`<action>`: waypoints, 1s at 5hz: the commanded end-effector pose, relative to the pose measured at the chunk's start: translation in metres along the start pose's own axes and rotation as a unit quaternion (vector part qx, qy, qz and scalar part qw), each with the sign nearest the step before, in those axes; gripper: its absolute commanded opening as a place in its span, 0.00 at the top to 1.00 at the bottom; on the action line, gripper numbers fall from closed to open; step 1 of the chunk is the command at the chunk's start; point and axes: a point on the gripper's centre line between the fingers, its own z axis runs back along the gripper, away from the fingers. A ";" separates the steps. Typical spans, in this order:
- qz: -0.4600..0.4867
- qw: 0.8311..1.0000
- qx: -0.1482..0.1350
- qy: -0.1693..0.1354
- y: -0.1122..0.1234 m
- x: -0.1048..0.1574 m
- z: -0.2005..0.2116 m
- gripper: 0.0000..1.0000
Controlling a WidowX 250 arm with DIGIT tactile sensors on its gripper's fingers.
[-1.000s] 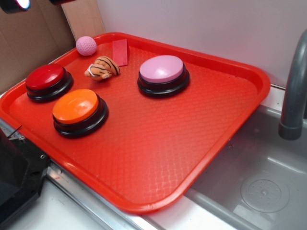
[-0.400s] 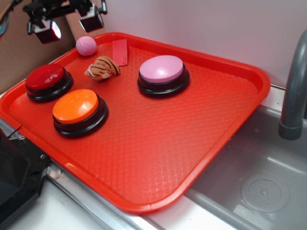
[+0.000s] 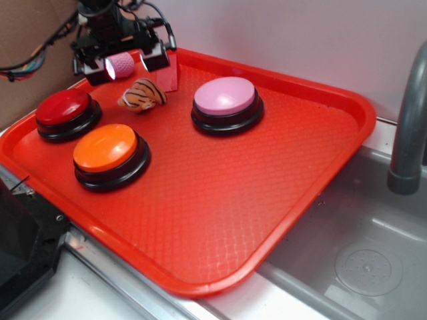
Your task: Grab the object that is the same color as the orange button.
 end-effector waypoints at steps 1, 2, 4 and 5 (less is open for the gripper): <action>-0.037 0.998 -0.041 0.024 -0.008 -0.003 -0.013 0.00; -0.050 0.997 -0.051 0.031 -0.014 -0.013 -0.012 0.00; -0.035 0.999 -0.017 0.021 -0.013 -0.009 -0.002 1.00; -0.045 0.999 -0.001 0.006 -0.016 -0.002 0.010 1.00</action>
